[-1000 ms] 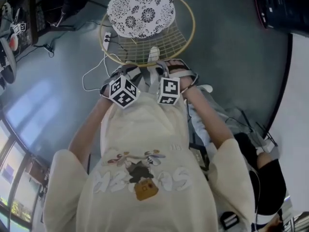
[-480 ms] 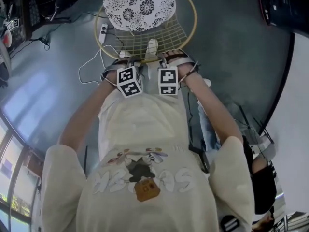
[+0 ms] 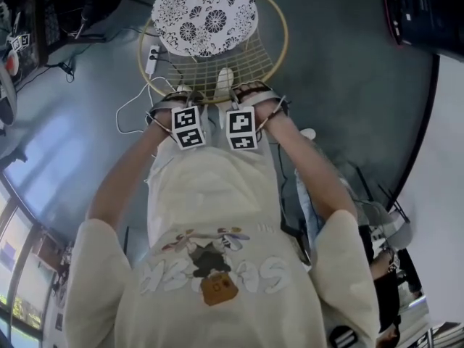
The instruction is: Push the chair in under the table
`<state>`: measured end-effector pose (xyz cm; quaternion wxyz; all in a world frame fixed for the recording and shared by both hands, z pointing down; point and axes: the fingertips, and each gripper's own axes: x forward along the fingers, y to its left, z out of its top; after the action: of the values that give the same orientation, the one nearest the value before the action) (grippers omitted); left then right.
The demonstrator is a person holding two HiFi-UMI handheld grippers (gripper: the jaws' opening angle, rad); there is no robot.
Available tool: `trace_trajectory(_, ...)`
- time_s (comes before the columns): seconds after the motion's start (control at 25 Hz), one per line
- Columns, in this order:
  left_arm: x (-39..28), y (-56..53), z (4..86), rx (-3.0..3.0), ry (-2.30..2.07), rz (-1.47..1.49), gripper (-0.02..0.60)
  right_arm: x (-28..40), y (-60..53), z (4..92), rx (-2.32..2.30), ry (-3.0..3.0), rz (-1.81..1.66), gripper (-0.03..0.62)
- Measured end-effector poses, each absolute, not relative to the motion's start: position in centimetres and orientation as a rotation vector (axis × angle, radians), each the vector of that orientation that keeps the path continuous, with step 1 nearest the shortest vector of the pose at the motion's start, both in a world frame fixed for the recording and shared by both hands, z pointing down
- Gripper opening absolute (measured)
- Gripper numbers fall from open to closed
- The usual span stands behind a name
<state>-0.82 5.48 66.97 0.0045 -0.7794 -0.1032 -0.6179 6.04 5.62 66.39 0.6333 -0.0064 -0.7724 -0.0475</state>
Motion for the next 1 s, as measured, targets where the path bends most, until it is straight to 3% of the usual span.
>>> trace_trajectory(1.0,-3.5,-5.2,67.7,-2.443,-0.102,-1.959,0.084,3.4,-3.9,67.1,0.218,-1.796,-0.071,0.051)
